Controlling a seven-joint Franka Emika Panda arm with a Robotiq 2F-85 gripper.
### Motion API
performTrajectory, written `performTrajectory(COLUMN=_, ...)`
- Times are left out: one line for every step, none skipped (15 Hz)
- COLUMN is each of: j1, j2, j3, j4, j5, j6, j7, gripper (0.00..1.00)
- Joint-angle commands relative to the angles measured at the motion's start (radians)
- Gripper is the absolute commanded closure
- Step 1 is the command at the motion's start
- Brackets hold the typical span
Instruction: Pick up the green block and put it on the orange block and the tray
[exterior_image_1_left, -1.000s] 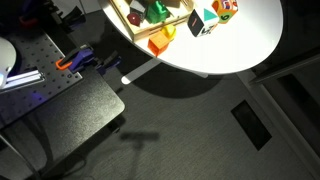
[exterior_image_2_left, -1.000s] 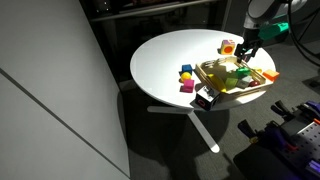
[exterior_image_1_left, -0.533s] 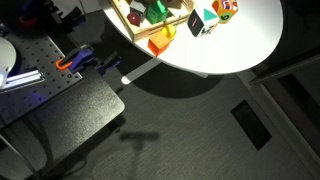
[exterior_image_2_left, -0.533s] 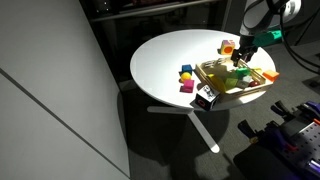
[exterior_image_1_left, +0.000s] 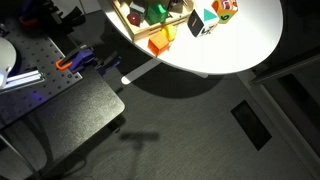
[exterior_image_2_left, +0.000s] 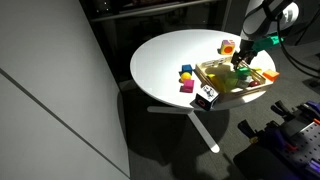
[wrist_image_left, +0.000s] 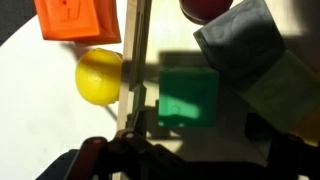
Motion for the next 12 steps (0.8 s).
performTrajectory(j1=-0.017, j2=0.028, j3=0.008, j4=0.026, j5=0.028, j6=0.012, j7=-0.004, gripper=0.0)
performTrajectory(j1=-0.019, j2=0.034, j3=0.009, j4=0.028, j5=0.032, j6=0.014, j7=-0.005, gripper=0.0)
performTrajectory(j1=-0.019, j2=0.039, j3=0.009, j4=0.029, j5=0.034, j6=0.016, j7=-0.005, gripper=0.0)
performTrajectory(j1=-0.02, j2=0.044, j3=0.01, j4=0.03, j5=0.038, j6=0.019, j7=-0.004, gripper=0.0)
performTrajectory(j1=-0.02, j2=0.049, j3=0.011, j4=0.032, j5=0.042, j6=0.021, j7=-0.004, gripper=0.0)
performTrajectory(j1=-0.019, j2=0.054, j3=0.011, j4=0.034, j5=0.044, j6=0.024, j7=-0.004, gripper=0.0)
performTrajectory(j1=-0.019, j2=0.061, j3=0.01, j4=0.037, j5=0.045, j6=0.027, j7=-0.003, gripper=0.0)
performTrajectory(j1=-0.019, j2=0.067, j3=0.01, j4=0.04, j5=0.044, j6=0.031, j7=-0.003, gripper=0.0)
performTrajectory(j1=-0.017, j2=0.074, j3=0.009, j4=0.044, j5=0.043, j6=0.032, j7=0.0, gripper=0.0)
performTrajectory(j1=-0.017, j2=0.08, j3=0.009, j4=0.047, j5=0.043, j6=0.035, j7=0.001, gripper=0.09)
performTrajectory(j1=-0.017, j2=0.085, j3=0.009, j4=0.05, j5=0.042, j6=0.036, j7=0.002, gripper=0.27)
performTrajectory(j1=-0.018, j2=0.088, j3=0.01, j4=0.053, j5=0.045, j6=0.03, j7=0.001, gripper=0.33)
